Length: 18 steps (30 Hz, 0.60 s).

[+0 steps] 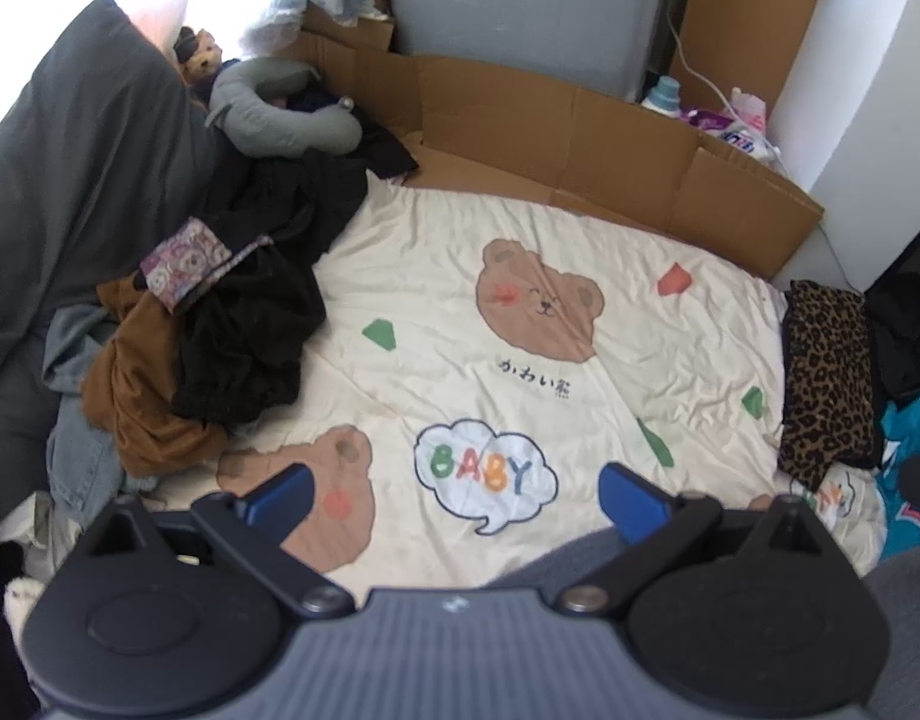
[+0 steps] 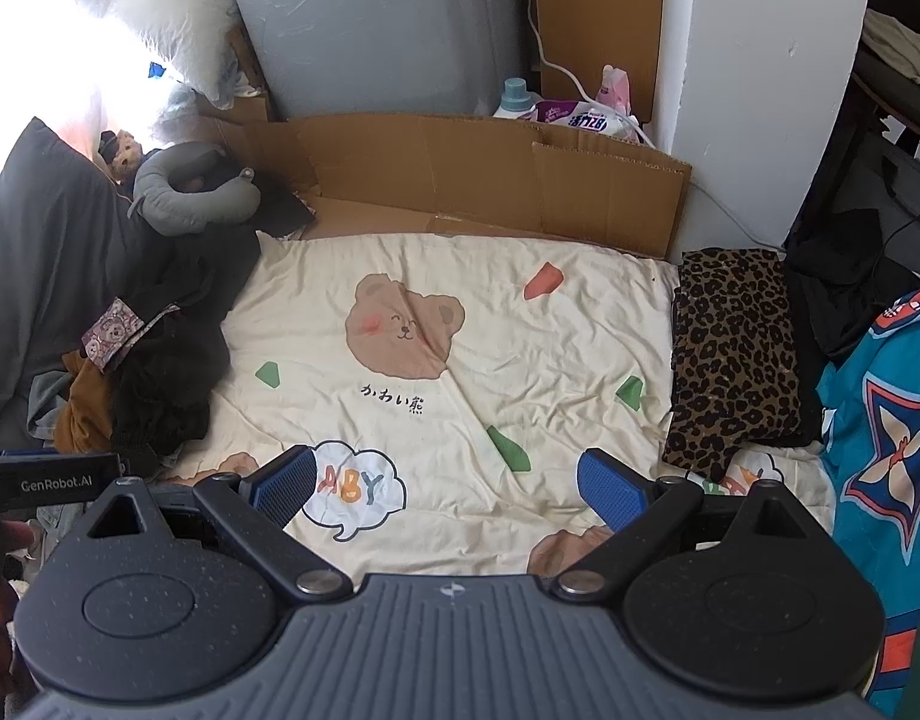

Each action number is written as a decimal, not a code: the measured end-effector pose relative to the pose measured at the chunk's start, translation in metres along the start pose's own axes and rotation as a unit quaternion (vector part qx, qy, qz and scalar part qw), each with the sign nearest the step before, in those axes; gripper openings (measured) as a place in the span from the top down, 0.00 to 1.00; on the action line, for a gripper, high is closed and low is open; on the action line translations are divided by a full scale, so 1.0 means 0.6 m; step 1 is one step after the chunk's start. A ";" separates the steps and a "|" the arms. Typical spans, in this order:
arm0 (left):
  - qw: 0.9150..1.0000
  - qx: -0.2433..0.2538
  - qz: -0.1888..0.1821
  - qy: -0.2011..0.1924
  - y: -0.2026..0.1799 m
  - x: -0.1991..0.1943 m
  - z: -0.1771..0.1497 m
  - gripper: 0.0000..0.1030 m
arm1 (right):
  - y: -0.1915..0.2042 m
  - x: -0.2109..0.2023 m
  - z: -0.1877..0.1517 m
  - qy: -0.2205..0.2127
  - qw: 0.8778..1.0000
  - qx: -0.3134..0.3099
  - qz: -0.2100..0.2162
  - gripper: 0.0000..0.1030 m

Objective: Fold clothes

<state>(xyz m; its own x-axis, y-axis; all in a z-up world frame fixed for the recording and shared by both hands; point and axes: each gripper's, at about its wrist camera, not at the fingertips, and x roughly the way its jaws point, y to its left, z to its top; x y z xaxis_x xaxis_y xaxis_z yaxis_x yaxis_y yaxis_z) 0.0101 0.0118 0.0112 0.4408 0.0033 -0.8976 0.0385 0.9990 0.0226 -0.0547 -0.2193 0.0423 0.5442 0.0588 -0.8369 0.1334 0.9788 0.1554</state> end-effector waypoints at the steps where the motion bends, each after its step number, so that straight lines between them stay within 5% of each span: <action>1: 1.000 0.003 -0.001 -0.003 0.001 -0.002 0.003 0.01 | 0.000 -0.002 0.001 -0.002 1.000 0.001 0.001 0.06; 18: 1.000 0.005 -0.004 -0.026 0.068 -0.002 0.053 0.03 | 0.010 -0.005 0.020 -0.030 0.998 0.019 0.043 0.06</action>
<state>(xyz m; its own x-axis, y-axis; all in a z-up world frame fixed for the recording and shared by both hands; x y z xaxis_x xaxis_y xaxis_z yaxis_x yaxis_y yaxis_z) 0.0398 0.0512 0.0271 0.4861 -0.0082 -0.8739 0.0522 0.9984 0.0196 -0.0458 -0.2161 0.0518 0.6028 0.1295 -0.7873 0.1145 0.9625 0.2460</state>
